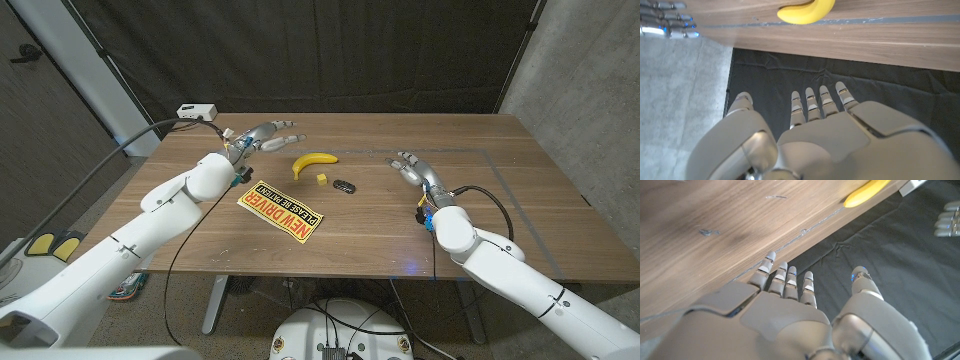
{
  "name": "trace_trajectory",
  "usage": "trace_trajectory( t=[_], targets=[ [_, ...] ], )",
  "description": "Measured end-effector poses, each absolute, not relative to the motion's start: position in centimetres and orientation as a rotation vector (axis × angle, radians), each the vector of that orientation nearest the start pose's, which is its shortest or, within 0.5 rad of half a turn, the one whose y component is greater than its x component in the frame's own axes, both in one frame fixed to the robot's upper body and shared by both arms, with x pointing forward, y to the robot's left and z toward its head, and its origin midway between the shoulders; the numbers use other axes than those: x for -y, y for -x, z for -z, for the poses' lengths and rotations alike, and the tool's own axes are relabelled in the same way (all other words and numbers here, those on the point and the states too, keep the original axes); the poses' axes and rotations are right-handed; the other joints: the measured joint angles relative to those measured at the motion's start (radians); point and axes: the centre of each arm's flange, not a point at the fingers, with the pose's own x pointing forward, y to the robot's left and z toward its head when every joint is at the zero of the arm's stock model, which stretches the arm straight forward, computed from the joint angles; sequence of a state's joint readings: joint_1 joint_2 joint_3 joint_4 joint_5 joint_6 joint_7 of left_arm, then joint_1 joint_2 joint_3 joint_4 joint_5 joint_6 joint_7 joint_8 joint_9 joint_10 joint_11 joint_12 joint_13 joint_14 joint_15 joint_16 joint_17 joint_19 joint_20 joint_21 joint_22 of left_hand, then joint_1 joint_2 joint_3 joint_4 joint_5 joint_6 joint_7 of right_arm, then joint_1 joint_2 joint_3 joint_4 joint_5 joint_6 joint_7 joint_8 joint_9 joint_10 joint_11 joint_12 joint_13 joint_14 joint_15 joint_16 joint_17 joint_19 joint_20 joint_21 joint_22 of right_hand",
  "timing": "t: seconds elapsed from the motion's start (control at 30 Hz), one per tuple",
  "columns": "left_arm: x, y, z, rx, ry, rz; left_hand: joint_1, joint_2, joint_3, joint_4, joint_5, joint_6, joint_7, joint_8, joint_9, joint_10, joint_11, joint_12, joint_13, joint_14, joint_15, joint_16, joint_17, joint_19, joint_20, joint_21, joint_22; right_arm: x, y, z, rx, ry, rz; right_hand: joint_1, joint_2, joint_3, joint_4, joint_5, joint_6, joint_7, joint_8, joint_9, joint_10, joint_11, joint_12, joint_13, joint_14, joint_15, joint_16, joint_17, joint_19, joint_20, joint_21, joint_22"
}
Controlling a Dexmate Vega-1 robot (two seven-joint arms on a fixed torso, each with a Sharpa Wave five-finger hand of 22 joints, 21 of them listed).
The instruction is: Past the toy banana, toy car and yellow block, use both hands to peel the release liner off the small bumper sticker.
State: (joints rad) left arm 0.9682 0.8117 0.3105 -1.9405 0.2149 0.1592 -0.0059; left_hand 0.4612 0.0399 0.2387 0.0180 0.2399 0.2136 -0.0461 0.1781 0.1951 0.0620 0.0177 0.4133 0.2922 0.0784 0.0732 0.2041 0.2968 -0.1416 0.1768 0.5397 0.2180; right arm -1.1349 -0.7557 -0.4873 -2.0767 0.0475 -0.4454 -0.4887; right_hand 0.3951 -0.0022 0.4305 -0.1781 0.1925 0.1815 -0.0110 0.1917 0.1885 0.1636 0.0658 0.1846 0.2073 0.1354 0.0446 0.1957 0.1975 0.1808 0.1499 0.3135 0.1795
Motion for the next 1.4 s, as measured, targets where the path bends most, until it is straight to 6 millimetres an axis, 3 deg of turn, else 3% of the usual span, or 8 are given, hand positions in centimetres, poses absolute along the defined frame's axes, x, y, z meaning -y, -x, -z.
trace_trajectory(
  t=[0.3,0.33,0.37,0.43,0.97,1.2,1.23,1.4],
  targets=[
    [-28.2,-56.0,-4.2,0.618,-1.068,0.005,-0.004,0.004,0.0,0.0,-0.008,-0.005,0.005,0.0,0.0,0.004,0.004,0.0,-0.005,0.0,0.0,0.0,-0.005,-0.006,0.006,0.0,0.0,24.1,-54.2,8.5,0.32,0.858,0.23,0.022,-0.022,-0.01,-0.001,0.011,-0.017,0.0,0.0,0.005,-0.022,-0.014,0.0,0.0,-0.026,-0.001,-0.004,0.0,-0.003,0.004,-0.015,0.0],
    [-26.6,-54.5,-5.4,0.746,-0.833,0.116,-0.004,0.004,0.0,0.0,-0.008,-0.005,0.005,0.0,0.0,0.004,0.004,0.0,-0.005,0.0,0.0,0.0,-0.005,-0.009,0.009,0.0,0.0,18.0,-51.2,7.1,0.425,0.888,0.096,0.022,-0.022,-0.013,0.002,0.011,-0.018,0.0,0.0,0.005,-0.022,-0.014,0.0,0.0,-0.026,-0.001,-0.004,0.0,-0.003,0.004,-0.015,0.0],
    [-26.7,-54.6,-5.4,0.744,-0.833,0.115,-0.004,0.004,0.0,0.0,-0.009,-0.007,0.007,0.0,0.0,0.004,0.004,-0.001,-0.005,0.0,0.0,0.0,-0.006,-0.011,0.011,0.0,0.0,17.5,-51.0,7.2,0.426,0.903,0.087,0.027,-0.027,-0.014,0.003,0.011,-0.024,-0.001,0.0,0.005,-0.022,-0.014,0.0,0.0,-0.028,-0.004,-0.004,0.0,-0.005,0.004,-0.015,0.0],
    [-27.1,-54.7,-5.3,0.747,-0.813,0.118,-0.004,0.004,0.0,0.0,-0.015,-0.01,0.011,0.0,-0.003,0.004,0.004,-0.007,-0.005,-0.001,0.001,0.0,-0.009,-0.011,0.011,-0.002,0.001,17.9,-51.1,7.3,0.404,0.934,0.107,0.03,-0.03,-0.014,0.003,0.011,-0.029,-0.004,0.0,0.005,-0.031,-0.016,0.0,0.0,-0.035,-0.003,-0.004,0.0,-0.015,0.003,-0.015,0.0],
    [-28.0,-54.9,-5.7,0.821,-0.571,0.251,-0.024,0.011,-0.008,0.008,-0.039,-0.052,0.005,0.0,-0.005,-0.014,0.022,-0.034,-0.017,-0.021,0.022,0.0,-0.018,-0.016,0.016,-0.004,0.003,13.2,-49.8,7.7,0.385,1.093,-0.004,0.042,-0.082,-0.054,0.016,0.032,-0.084,-0.002,0.0,0.007,-0.099,-0.033,0.0,0.005,-0.089,-0.007,-0.007,0.005,-0.054,0.004,-0.05,0.004],
    [-28.4,-55.2,-5.7,0.825,-0.535,0.264,-0.034,0.011,-0.008,0.008,-0.044,-0.052,0.005,0.0,-0.009,-0.014,0.022,-0.034,-0.019,-0.026,0.018,0.0,-0.018,-0.018,0.018,-0.004,0.003,13.5,-50.0,8.1,0.345,1.129,-0.017,0.06,-0.111,-0.079,0.021,0.048,-0.128,-0.007,-0.007,0.009,-0.141,-0.042,0.0,0.01,-0.141,-0.004,-0.007,0.01,-0.109,-0.016,-0.076,0.005],
    [-28.2,-54.5,-6.2,0.863,-0.473,0.318,-0.034,0.011,-0.008,0.008,-0.044,-0.051,0.005,0.0,-0.009,-0.014,0.022,-0.034,-0.019,-0.025,0.018,0.0,-0.018,-0.018,0.018,-0.004,0.003,11.7,-49.5,8.0,0.367,1.149,-0.06,0.057,-0.116,-0.082,0.024,0.048,-0.131,-0.004,-0.007,0.009,-0.144,-0.04,0.0,0.013,-0.146,-0.002,-0.007,0.01,-0.117,-0.015,-0.08,0.005],
    [-28.2,-54.5,-6.4,0.876,-0.437,0.345,-0.034,0.011,-0.008,0.008,-0.047,-0.051,0.005,0.0,-0.009,-0.014,0.022,-0.034,-0.019,-0.025,0.018,0.0,-0.022,-0.018,0.018,-0.004,0.003,10.9,-49.2,8.2,0.356,1.18,-0.086,0.063,-0.121,-0.091,0.028,0.059,-0.146,-0.003,-0.007,0.009,-0.154,-0.039,0.0,0.014,-0.169,-0.001,-0.007,0.011,-0.148,-0.009,-0.093,0.005]
  ],
)
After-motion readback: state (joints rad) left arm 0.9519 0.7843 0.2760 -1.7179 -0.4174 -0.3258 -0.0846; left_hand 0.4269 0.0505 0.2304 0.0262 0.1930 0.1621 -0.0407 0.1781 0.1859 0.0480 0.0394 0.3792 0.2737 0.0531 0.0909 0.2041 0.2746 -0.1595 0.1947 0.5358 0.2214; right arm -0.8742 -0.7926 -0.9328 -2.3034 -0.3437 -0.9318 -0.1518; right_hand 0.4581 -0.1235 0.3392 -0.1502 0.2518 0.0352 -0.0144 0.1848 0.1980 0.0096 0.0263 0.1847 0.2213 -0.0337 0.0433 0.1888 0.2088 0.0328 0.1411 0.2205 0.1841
